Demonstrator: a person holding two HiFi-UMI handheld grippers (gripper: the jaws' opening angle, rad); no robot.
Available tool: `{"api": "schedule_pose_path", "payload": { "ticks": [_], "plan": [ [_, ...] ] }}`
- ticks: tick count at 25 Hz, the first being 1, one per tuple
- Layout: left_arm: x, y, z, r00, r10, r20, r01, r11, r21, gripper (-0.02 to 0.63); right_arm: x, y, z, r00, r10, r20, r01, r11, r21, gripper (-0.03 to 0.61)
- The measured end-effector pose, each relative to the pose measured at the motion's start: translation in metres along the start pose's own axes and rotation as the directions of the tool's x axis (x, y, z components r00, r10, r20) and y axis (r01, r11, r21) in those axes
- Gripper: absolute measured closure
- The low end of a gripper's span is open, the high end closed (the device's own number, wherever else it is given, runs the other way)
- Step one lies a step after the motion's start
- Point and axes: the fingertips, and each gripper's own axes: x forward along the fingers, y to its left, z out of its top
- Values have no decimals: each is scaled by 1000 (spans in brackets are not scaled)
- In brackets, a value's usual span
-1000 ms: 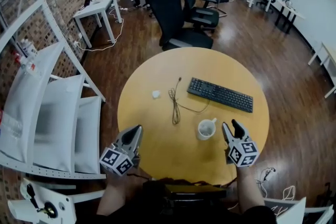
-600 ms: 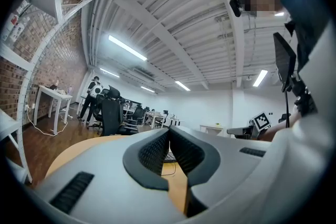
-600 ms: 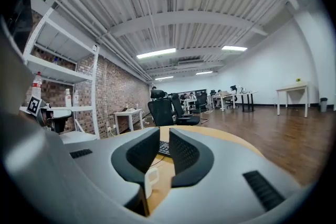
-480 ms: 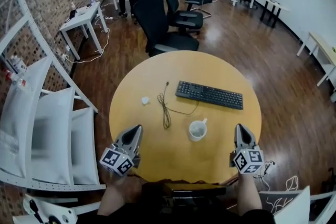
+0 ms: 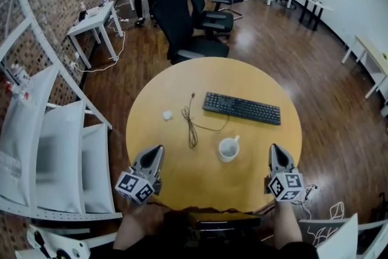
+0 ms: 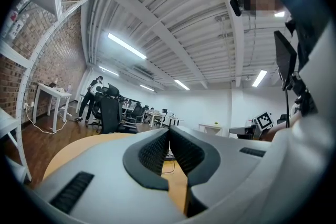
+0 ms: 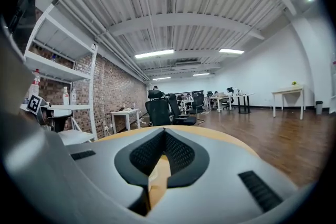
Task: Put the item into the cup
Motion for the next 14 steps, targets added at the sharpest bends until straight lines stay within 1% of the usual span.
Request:
{"api": "schedule_pose_path", "payload": {
  "ticks": [9,14],
  "plan": [
    [-12,11,-4,999,35,3,-35,999,-16,615,14,18,1,999,43,-15,-43,999,-23,569],
    [-15,11,-5,999,40,2,-40,999,-25,615,11,20,4,999,23,-23,-24,999,-33,569]
  ]
}}
